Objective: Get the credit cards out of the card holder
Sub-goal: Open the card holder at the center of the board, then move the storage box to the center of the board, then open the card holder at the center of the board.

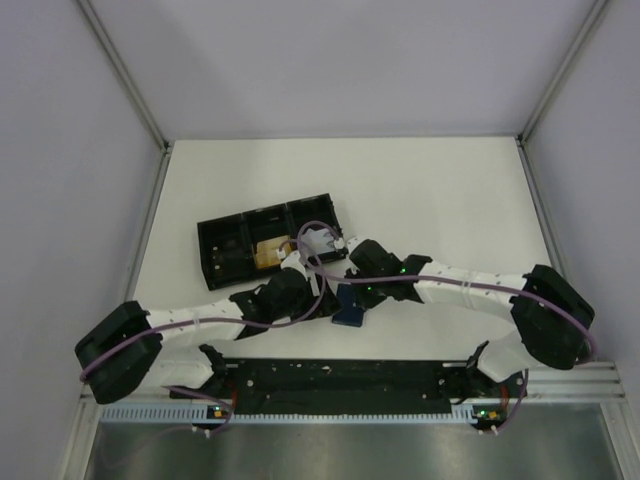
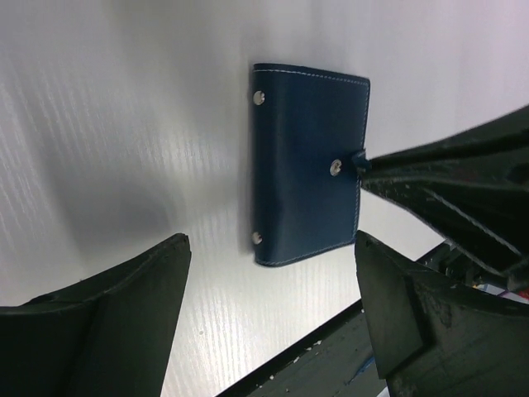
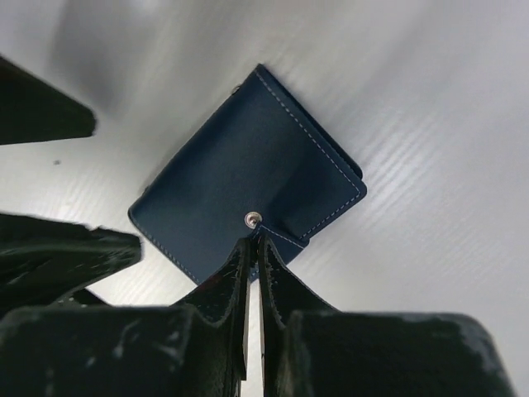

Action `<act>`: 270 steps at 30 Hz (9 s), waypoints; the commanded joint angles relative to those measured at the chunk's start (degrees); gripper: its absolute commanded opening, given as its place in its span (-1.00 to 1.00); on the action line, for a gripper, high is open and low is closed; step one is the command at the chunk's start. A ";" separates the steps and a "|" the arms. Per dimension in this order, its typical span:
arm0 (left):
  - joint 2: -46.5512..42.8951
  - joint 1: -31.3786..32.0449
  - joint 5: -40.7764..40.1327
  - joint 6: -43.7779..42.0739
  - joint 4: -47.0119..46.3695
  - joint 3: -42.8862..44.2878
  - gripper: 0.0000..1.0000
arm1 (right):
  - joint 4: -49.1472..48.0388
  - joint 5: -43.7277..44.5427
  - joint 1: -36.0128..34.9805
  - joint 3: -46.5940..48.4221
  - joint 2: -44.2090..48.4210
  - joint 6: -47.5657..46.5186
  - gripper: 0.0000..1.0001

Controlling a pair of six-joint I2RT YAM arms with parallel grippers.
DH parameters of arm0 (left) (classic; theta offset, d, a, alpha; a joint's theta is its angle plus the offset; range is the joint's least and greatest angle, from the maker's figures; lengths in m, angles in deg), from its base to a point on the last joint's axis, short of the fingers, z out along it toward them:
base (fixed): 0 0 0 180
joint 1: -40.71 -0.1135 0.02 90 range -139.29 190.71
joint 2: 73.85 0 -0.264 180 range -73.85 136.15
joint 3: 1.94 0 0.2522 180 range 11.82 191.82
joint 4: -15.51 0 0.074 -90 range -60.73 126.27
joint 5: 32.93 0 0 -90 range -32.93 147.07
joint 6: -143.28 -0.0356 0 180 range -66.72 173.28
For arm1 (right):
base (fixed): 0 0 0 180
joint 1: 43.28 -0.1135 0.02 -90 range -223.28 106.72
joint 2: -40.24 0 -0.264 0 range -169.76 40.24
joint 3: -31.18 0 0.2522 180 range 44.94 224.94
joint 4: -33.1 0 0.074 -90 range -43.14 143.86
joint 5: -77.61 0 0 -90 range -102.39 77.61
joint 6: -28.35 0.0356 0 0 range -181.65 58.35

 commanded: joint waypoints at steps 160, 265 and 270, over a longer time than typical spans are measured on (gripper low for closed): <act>-1.24 -4.24 5.60 -17.64 16.90 20.63 0.97 | 4.20 16.53 3.90 -2.05 2.15 11.63 0.64; 6.61 2.27 -4.77 -8.50 13.56 17.30 0.23 | -30.26 -27.42 19.55 -23.15 19.47 18.39 -0.74; 2.74 2.27 -3.54 -8.41 13.03 16.16 0.44 | -29.20 -27.16 17.79 -20.78 18.50 18.13 -0.67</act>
